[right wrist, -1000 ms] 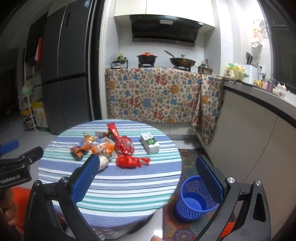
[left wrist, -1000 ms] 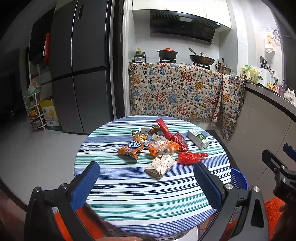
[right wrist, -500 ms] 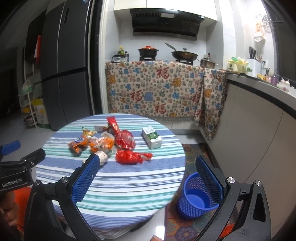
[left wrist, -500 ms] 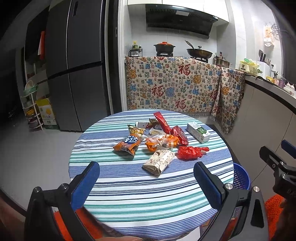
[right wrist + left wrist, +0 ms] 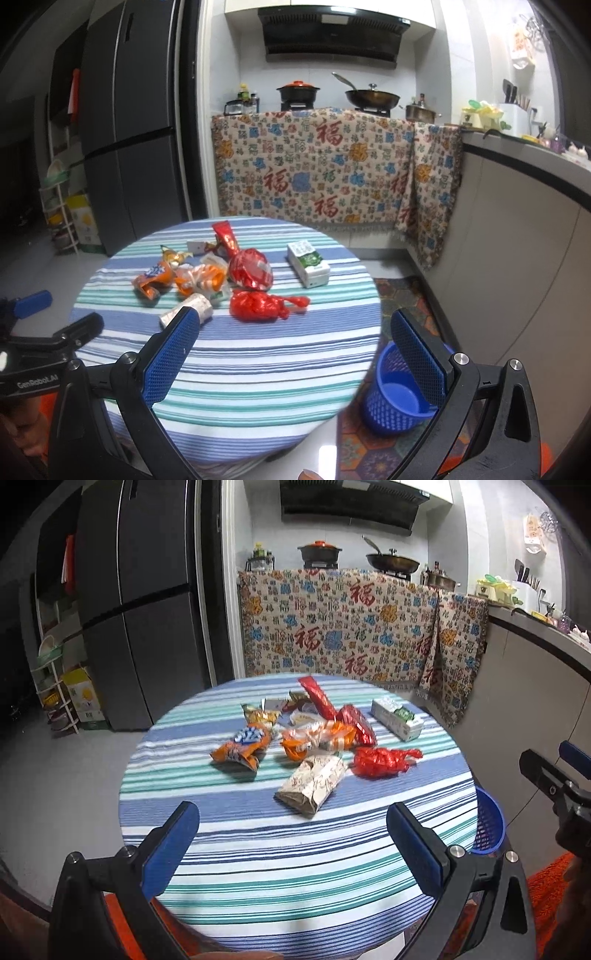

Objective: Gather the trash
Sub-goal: 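Reach the right tool to the red plastic bag while the left tool reaches the floral paper bag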

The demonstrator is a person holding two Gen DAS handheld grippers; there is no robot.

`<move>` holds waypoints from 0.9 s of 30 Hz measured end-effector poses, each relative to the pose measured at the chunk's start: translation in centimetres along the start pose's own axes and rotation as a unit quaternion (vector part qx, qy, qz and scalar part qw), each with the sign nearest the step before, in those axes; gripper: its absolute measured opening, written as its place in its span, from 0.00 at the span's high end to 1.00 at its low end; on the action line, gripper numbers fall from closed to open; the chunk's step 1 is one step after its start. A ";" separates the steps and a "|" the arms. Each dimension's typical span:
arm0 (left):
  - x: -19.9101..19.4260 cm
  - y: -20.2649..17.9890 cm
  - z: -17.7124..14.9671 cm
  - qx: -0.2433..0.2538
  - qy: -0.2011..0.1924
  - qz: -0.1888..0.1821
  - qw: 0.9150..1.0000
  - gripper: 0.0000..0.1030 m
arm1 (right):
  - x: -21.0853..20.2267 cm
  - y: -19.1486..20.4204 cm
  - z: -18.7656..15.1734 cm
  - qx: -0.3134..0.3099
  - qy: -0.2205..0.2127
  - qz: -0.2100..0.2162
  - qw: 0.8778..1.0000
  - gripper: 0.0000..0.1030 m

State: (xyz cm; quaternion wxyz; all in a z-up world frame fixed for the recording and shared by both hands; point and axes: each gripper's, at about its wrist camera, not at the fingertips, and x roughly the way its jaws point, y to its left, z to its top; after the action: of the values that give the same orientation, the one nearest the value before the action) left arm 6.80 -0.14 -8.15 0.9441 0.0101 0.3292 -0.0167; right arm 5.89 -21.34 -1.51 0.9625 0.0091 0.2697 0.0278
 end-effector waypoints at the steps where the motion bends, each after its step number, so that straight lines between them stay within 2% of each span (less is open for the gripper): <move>1: 0.6 0.1 -0.2 -0.001 0.005 -0.002 1.000 0.00 | 0.4 0.2 -0.1 -0.001 0.000 0.007 1.000 0.00; 5: 3.6 0.4 -1.2 0.001 0.031 -0.006 1.000 0.00 | 2.7 0.6 -0.9 -0.013 0.009 0.033 0.999 0.00; 13: 10.0 0.0 -2.5 0.013 0.084 -0.017 0.996 0.00 | 9.5 0.1 -3.3 -0.035 0.072 0.085 0.993 0.00; 22: 15.1 0.2 -3.1 0.028 0.130 -0.008 0.991 0.00 | 18.4 0.6 -5.9 -0.078 0.181 0.147 0.969 0.00; 27: 16.6 0.2 -3.3 0.031 0.148 0.000 0.988 0.00 | 20.3 0.5 -6.2 -0.105 0.205 0.162 0.959 0.00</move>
State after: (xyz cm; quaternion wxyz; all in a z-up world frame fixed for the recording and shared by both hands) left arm 17.80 -0.24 -21.06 0.8840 0.0419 0.4648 -0.0253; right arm 19.98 -19.61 -17.28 0.8644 -0.0541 0.4521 0.2132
